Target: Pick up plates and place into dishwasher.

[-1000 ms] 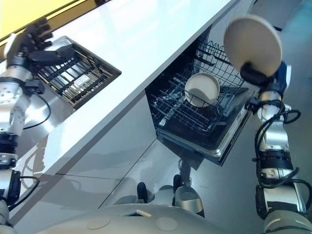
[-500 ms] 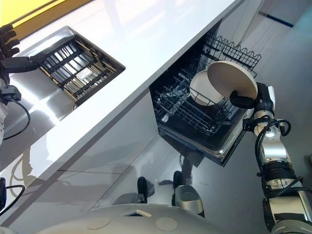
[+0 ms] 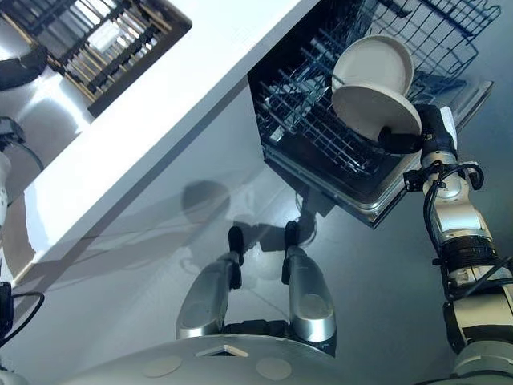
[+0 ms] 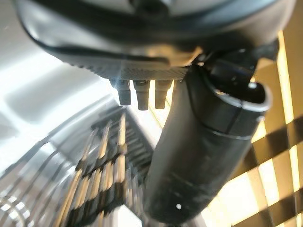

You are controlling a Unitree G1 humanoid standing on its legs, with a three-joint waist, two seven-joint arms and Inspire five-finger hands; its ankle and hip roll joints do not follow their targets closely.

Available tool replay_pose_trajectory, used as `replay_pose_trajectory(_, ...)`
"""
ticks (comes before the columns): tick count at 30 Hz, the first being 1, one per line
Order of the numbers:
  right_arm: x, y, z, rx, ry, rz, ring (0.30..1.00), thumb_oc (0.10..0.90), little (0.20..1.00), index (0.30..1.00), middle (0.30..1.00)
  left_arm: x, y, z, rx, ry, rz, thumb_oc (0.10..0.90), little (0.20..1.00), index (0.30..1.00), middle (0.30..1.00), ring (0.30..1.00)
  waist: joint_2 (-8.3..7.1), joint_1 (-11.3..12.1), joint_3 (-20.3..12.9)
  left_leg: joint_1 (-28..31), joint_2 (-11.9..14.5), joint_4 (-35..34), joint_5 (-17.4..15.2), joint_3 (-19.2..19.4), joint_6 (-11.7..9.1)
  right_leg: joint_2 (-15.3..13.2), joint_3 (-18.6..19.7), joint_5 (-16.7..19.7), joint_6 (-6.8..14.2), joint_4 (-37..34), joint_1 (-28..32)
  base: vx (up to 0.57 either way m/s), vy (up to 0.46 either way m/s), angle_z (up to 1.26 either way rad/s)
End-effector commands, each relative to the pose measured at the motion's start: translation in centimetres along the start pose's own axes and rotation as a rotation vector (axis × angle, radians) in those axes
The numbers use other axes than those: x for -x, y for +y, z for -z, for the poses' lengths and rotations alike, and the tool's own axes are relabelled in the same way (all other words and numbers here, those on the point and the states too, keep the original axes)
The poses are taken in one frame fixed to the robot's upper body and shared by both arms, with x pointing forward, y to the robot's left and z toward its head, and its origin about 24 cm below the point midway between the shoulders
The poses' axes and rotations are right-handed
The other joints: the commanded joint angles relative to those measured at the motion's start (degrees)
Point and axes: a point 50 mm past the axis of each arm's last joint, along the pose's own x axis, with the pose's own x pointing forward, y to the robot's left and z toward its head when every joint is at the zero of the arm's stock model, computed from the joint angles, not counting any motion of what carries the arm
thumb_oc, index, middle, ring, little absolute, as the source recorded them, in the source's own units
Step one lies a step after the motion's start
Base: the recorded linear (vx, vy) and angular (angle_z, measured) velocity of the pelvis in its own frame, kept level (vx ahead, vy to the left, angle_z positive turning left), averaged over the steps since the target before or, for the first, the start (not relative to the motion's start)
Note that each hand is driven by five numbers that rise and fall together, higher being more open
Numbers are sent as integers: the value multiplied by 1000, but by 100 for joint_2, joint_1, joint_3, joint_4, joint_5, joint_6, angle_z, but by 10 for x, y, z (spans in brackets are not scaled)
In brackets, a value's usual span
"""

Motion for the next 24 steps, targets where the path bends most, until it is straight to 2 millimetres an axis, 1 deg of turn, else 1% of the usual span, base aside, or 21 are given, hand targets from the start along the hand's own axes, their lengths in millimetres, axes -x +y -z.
replay_pose_trajectory(1, -13, -26, -40, 108, -138, 69, 300, 100, 200, 300, 300, -16, -2, -74, 99, -340, -41, 800, 900, 900, 900, 900, -45, 52, -600, -35, -95, -55, -181, 232, -89, -82, 111, -1207, 271, 1433, -263, -12, -25, 12)
replay_pose_trajectory(8, -17, -16, -30, 197, -105, 45, 300, 100, 200, 300, 300, -17, -14, -79, 98, -340, -17, 800, 900, 900, 900, 900, -55, 170, -526, -103, -136, 4, -222, 191, -69, -116, 89, -1198, 268, 1468, -302, 15, -15, 14)
replay_pose_trajectory(11, -20, -14, -32, 253, -107, 36, 300, 100, 200, 300, 300, -17, -17, -81, 101, -340, -10, 800, 900, 900, 900, 900, -40, 218, -504, -126, -154, 15, -222, 172, -66, -114, 100, -1194, 270, 1467, -299, 19, -15, 11)
replay_pose_trajectory(17, -23, -13, -30, 266, -72, 27, 300, 100, 200, 300, 300, -17, -20, -80, 105, -329, 7, 800, 900, 900, 900, 900, 6, 286, -509, -164, -169, 96, -235, 140, -57, -122, 99, -1222, 266, 1573, -317, 21, -10, 15)
replay_pose_trajectory(20, -23, -8, -19, 168, 18, -1, 300, 100, 200, 300, 300, -17, -21, -80, 105, -319, 18, 800, 900, 900, 900, 900, 18, 309, -515, -152, -178, 112, -246, 119, -49, -122, 104, -1233, 264, 1589, -297, 30, -7, 14)
replay_pose_trajectory(23, -23, 4, -4, -100, 147, -41, 300, 100, 200, 300, 300, -18, -25, -80, 109, -308, 36, 800, 900, 900, 900, 900, 26, 335, -512, -93, -178, 95, -254, 113, -38, -121, 87, -1243, 258, 1585, -239, 33, -10, 16)
replay_pose_trajectory(24, -23, 7, -1, -156, 179, -35, 300, 100, 200, 300, 300, -18, -27, -81, 110, -305, 43, 800, 900, 900, 900, 900, 28, 344, -525, -76, -183, 84, -259, 112, -36, -120, 82, -1242, 260, 1566, -216, 36, -19, 12)
